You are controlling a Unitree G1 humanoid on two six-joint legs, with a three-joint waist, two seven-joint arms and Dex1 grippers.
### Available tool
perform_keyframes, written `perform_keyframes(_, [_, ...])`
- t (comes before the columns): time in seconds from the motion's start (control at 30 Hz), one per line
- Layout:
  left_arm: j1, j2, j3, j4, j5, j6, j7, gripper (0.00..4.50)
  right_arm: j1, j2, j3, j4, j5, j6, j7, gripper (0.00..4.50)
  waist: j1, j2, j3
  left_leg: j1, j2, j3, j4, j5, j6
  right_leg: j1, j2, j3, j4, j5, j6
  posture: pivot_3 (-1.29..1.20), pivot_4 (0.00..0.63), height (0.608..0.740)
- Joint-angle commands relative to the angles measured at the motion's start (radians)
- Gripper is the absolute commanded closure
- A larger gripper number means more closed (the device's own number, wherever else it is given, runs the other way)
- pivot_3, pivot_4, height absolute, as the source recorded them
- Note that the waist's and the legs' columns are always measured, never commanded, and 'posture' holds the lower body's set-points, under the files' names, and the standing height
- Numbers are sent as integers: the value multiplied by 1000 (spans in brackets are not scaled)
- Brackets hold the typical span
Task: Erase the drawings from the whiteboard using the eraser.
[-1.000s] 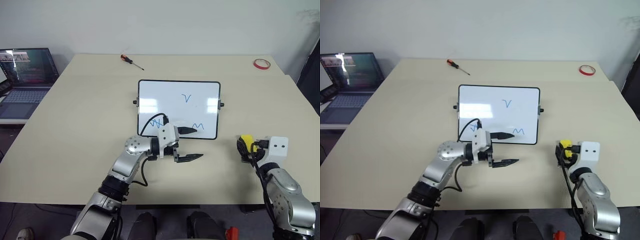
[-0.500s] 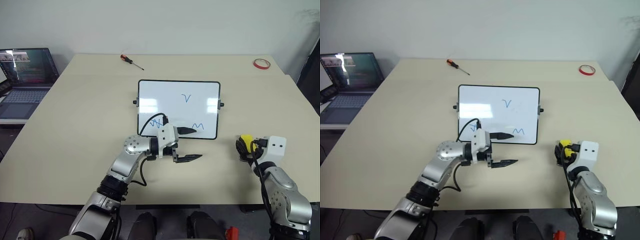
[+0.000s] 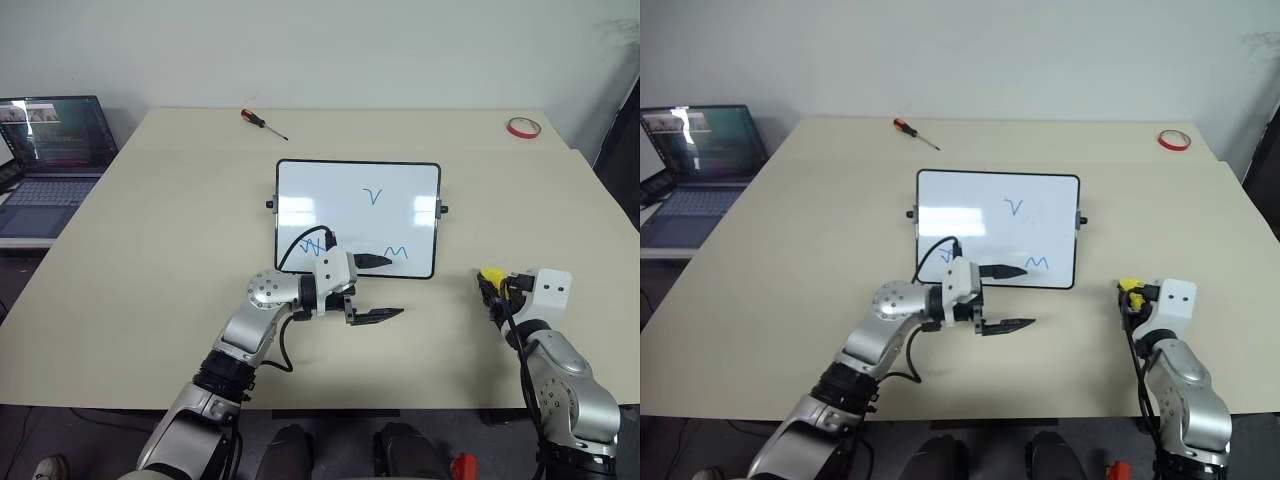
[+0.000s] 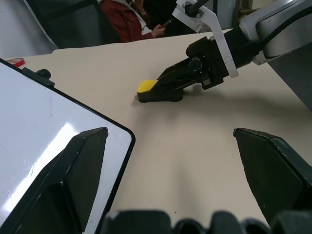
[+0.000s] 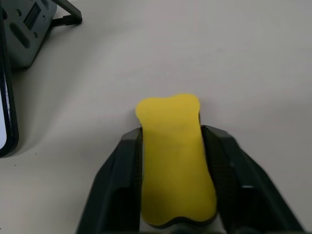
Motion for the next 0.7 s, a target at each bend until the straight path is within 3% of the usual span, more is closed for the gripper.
perform_keyframes(0.03, [-21,-1,10,-25,0,-3,3,0,-12,-1,-17,-5,12,-23,-6,3422,0,0,0,0,0,0,0,0,0,0,0,0,0,0,0,0,150,740])
perform_keyframes(0.43, [-29,-17,29,-38,5,10,62,0,-21,-17,-11,-29,-8,-46,-23,3422,0,0,0,0,0,0,0,0,0,0,0,0,0,0,0,0,150,740])
perform_keyframes(0.7, [7,-89,160,-61,95,21,443,0,-88,-32,71,-63,-81,-188,-19,3422,-1,0,0,0,0,0,0,0,0,-1,0,0,0,0,0,0,150,740])
